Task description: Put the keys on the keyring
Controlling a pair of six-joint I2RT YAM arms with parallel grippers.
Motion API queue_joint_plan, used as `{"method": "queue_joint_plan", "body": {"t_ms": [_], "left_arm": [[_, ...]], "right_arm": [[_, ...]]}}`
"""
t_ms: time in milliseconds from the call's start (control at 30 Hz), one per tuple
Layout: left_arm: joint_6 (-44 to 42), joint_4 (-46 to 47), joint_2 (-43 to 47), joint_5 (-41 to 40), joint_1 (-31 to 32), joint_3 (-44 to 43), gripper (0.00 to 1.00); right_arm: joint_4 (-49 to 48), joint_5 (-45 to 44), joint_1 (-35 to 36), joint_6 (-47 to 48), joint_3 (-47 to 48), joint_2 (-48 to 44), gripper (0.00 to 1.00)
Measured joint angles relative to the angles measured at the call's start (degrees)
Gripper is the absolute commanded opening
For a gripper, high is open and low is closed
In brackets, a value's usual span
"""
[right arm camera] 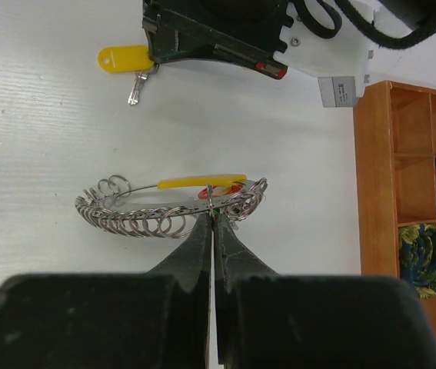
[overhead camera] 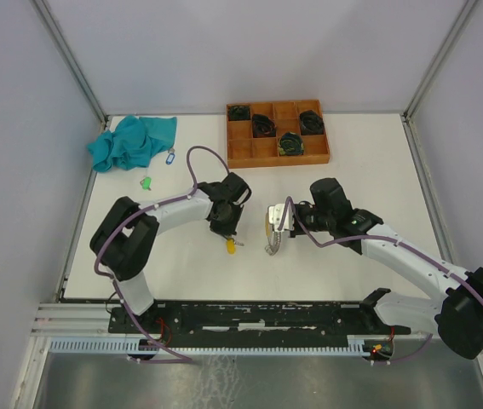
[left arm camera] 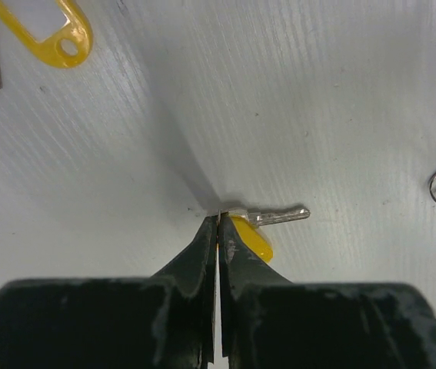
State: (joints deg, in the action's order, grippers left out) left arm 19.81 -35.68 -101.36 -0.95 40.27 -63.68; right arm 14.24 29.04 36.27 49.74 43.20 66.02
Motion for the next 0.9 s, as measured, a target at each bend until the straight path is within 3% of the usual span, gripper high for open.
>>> {"method": "queue_joint_plan", "body": {"t_ms": [133,367,633,900], "left_arm": [[-0.09,0.46,2.75,-0.68,0.00,0.70,0.03],[-4.17,7.56,15.72,-2.14,0.00,5.55,0.03],[-16.63,21.24,29.64,0.02,0.00,13.92,0.03],[-28.55,33.20,36.30,7.63,0.00,21.75,0.03]], "right_arm": [[0.09,-1.36,0.00,-1.57,0.07,0.00,0.01],[-0.04,-3.02,0.00,-7.04,0.59,0.04,0.01],[-10.10,-5.16,-0.02,-14.29,-5.35,-3.39,0.01],[-14.64,-2.58,-0.02,-13.77,-7.39,-5.11,0.01]]}}
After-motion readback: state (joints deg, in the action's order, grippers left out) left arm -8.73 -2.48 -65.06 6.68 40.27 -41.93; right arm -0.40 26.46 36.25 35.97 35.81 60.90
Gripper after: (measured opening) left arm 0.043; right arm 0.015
